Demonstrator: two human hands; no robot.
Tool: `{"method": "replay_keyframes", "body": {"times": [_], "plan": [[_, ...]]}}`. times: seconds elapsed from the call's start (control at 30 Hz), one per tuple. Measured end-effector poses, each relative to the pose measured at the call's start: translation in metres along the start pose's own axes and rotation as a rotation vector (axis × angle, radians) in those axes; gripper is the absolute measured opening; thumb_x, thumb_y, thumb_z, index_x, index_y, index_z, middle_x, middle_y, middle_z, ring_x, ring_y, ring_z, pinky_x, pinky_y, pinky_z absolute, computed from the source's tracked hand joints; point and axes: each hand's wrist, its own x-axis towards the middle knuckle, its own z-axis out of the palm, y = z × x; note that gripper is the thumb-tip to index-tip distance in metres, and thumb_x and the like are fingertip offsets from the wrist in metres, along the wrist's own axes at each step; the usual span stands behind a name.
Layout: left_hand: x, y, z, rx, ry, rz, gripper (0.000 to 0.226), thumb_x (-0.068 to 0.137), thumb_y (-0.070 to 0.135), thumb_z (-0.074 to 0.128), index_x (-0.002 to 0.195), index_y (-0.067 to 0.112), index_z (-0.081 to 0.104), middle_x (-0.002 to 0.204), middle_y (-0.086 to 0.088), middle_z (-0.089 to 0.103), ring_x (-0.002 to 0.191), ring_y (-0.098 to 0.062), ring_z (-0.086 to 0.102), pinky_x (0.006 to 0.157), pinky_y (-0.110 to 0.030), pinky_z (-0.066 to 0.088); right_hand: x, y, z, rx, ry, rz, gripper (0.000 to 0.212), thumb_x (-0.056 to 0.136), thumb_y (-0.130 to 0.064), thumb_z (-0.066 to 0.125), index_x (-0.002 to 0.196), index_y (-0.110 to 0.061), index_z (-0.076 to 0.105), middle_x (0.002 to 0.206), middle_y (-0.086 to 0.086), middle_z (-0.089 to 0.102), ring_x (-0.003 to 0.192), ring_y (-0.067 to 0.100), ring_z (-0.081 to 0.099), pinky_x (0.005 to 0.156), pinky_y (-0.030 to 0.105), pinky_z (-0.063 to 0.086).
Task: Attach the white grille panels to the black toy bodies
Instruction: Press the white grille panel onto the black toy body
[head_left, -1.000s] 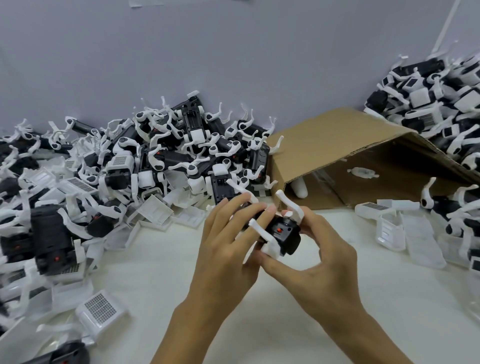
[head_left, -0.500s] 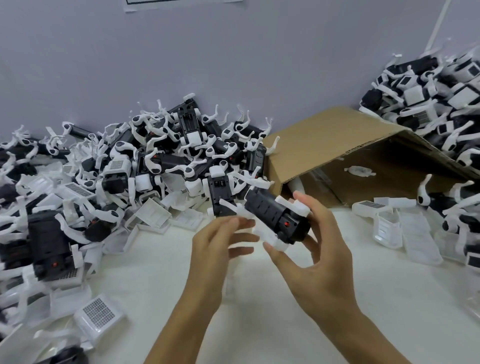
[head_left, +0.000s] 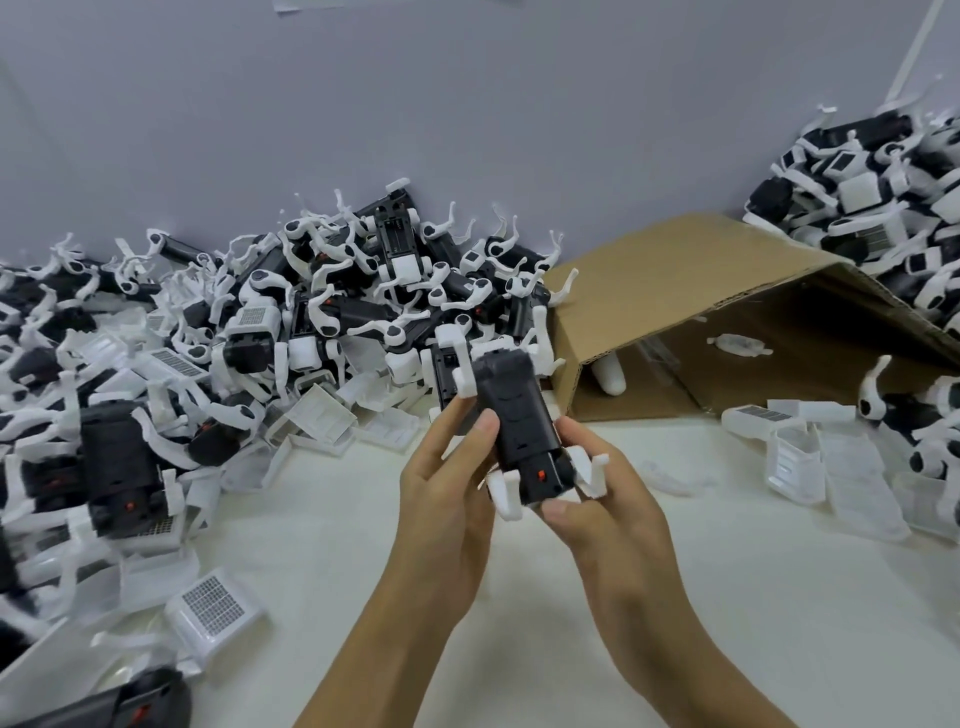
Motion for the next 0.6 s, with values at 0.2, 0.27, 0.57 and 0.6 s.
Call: {"method": "replay_keyframes", "body": {"times": [0.2,0.27,0.57,0.6], "plan": [[-0.0016,-0.0039,0.0030,-0.003,-0.097,0.013,0.040,0.097,0.021,0.058,0.136,0.013,0.061,0.118,-0.013,0.070,0.104,-0.025,0.069,0.082,-0.031,0.056,0.0013,-0.0056,-0.0015,0.024,0.043,0.023,0.039,0.079,-0.021,0.058,0.115,-0.027,0.071,0.106,-0.001,0.076,0.107,0.020,0.070,0.086,0.027,0.058],[-0.0014,-0.0053,0.0032,-0.013,-0.104,0.000,0.040,0.097,0.020,0.056,0.137,0.012,0.060,0.121,-0.014,0.070,0.106,-0.026,0.069,0.082,-0.031,0.056,0.0009,-0.0063,-0.0009,0.023,0.058,0.021,0.038,0.079,-0.020,0.058,0.114,-0.027,0.070,0.106,0.000,0.076,0.107,0.020,0.070,0.084,0.024,0.058],[-0.0008,-0.0090,0.0019,0.033,-0.118,0.015,0.039,0.098,0.022,0.060,0.136,0.014,0.061,0.122,-0.021,0.069,0.110,-0.034,0.068,0.088,-0.040,0.056,0.0029,-0.0103,-0.0004,0.034,0.096,0.041,0.034,0.079,-0.024,0.061,0.106,-0.041,0.073,0.105,-0.003,0.076,0.105,0.021,0.071,0.085,0.029,0.059],[-0.0008,-0.0099,0.0016,0.051,-0.110,0.019,0.041,0.097,0.022,0.061,0.137,0.014,0.060,0.119,-0.020,0.070,0.108,-0.034,0.068,0.088,-0.042,0.056,0.0035,-0.0100,-0.0011,0.021,0.111,0.049,0.034,0.077,-0.024,0.061,0.103,-0.044,0.072,0.103,-0.004,0.076,0.103,0.021,0.071,0.087,0.032,0.058]]}}
